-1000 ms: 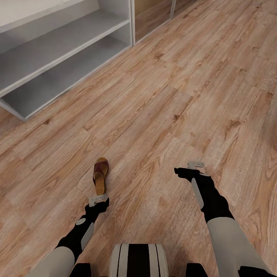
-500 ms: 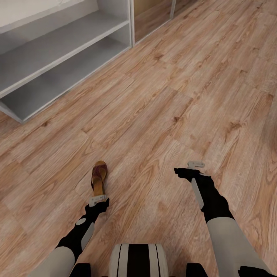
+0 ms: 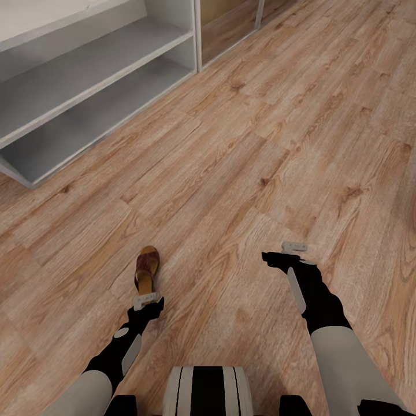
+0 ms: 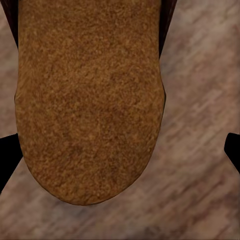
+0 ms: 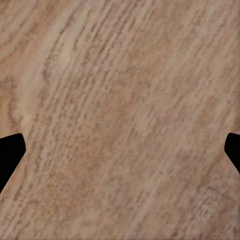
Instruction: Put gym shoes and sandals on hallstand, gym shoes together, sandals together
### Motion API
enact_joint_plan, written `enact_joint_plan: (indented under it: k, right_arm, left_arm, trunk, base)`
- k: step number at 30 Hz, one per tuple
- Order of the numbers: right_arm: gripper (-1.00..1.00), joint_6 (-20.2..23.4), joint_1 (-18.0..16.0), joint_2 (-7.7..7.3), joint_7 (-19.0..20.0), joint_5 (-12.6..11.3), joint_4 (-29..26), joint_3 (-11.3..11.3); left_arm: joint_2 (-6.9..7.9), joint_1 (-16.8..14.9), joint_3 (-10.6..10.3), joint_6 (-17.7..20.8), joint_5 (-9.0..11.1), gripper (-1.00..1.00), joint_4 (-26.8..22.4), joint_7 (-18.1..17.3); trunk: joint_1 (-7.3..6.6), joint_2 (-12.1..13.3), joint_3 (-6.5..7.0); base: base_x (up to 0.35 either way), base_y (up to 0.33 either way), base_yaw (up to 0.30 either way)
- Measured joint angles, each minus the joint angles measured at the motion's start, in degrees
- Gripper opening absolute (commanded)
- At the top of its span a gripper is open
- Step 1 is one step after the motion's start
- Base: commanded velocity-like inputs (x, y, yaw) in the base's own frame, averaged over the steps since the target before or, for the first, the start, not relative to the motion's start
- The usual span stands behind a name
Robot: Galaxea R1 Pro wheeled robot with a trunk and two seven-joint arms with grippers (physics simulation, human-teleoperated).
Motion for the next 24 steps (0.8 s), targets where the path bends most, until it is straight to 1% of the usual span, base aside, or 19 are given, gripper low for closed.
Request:
enact_joint_plan:
  k: [19,20,24]
  right_arm:
    - [1.00,0.00,0.00,0.00,0.00,0.00,0.00,0.00]
    - [1.00,0.00,0.00,0.00,0.00,0.00,0.00,0.01]
    - [1.00,0.00,0.00,0.00,0.00,0.00,0.00,0.00]
  left_arm:
    - [0.03,0.00,0.15,0.00,0.00,1.00,0.01,0.00]
    - [0.03,0.00,0.16,0.00,0.00,-1.00,0.00,0.00]
    - [0.03,0.00,0.17,0.00,0.14,-1.00,-0.01,-0.02]
  trunk:
    - [0.00,0.00,0.00]
    - [0.00,0.00,0.00]
    - [0.00,0.00,0.00]
  base:
    - [0.001,-0.001,0.000]
    - [0.000,0.000,0.000]
    - [0.000,0.000,0.000]
